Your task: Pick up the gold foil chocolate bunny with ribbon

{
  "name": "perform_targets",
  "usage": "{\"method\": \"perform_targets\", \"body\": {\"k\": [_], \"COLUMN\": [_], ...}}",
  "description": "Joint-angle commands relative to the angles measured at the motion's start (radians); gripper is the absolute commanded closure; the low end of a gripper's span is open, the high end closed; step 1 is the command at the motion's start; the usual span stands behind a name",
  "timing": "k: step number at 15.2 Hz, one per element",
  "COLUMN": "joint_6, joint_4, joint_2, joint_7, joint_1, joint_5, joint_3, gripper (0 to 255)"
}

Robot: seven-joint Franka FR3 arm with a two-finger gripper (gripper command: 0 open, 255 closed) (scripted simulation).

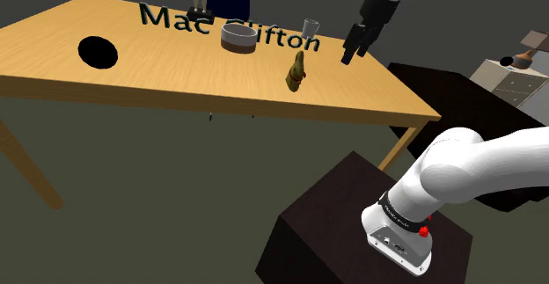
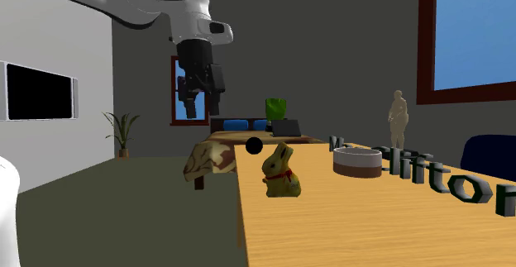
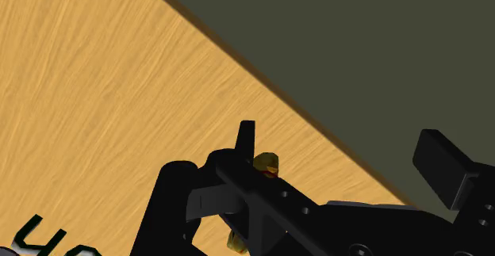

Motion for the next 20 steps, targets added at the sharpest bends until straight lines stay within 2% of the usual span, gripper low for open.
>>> {"method": "perform_targets", "body": {"k": [1,10,19,20], "joint_6": [0.000,0.027,-0.056,-0.058], "joint_4": [0.000,0.309,0.706,0.713], "joint_2": [0.000,0.434,0.857,0.864], "joint_7": [0.000,0.071,0.112,0.113], "joint_1": [0.000,-0.040,-0.092,-0.094], "joint_5": [0.000,0.104,0.262,0.265], "joint_3": [0.000,-0.072,-0.146,-0.146], "gripper": [0,0,0,0]}}
